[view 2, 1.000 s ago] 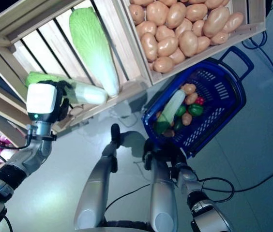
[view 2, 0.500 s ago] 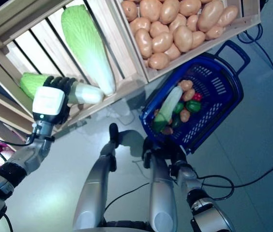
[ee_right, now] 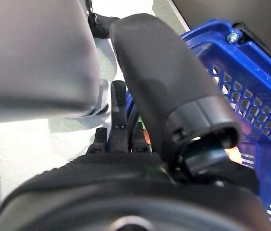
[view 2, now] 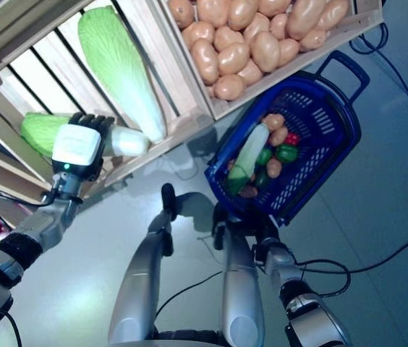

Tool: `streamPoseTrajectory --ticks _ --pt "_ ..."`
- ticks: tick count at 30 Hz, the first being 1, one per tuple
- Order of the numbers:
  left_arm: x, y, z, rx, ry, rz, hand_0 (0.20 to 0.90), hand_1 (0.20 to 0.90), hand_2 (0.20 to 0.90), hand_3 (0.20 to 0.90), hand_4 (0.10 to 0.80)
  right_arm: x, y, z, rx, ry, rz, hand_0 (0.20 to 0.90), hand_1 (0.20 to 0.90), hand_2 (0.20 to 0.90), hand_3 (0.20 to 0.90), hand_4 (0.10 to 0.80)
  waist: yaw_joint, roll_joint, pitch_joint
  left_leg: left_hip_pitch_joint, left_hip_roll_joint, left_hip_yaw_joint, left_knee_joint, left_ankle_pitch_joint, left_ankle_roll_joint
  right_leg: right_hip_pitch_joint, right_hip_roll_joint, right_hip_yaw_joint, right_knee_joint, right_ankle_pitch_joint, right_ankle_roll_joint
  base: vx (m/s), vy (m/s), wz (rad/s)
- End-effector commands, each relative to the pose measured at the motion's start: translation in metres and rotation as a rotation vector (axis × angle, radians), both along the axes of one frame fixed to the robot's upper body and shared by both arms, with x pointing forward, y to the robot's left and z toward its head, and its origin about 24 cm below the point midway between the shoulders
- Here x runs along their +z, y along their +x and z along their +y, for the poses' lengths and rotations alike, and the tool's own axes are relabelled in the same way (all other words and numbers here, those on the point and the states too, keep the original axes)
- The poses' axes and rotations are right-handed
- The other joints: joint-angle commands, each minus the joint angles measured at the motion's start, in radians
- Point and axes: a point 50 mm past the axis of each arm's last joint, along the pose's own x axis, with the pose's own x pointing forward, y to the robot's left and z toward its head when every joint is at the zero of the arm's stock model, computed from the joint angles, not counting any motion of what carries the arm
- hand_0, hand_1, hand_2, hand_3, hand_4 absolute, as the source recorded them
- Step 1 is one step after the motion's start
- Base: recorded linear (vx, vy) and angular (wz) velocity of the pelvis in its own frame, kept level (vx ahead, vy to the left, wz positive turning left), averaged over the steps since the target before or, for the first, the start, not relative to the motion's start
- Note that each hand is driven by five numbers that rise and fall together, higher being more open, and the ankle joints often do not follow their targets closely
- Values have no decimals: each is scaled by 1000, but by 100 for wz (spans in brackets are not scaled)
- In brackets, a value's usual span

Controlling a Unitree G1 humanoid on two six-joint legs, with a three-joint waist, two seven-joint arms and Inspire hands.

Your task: Put vegetables into the basket

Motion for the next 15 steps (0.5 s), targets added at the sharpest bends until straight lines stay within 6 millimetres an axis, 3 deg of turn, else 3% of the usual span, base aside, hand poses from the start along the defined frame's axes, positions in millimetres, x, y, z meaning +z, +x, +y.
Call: streamPoseTrajectory --ticks 1,15 --pt "41 6 -3 -99 33 -275 900 900 900 900 800 6 1 -11 -13 -24 -20 900 900 900 900 800 -11 -12 -2 -41 2 38 214 -200 -29 25 34 51 -201 170 51 0 0 0" --pt "53 22 -2 -78 60 -315 900 900 900 900 800 6 4 -6 36 -45 -21 900 900 900 900 800 -39 -38 -2 -90 17 43 255 -207 -29 -28 40 63 -163 166 46 1 9 -5"
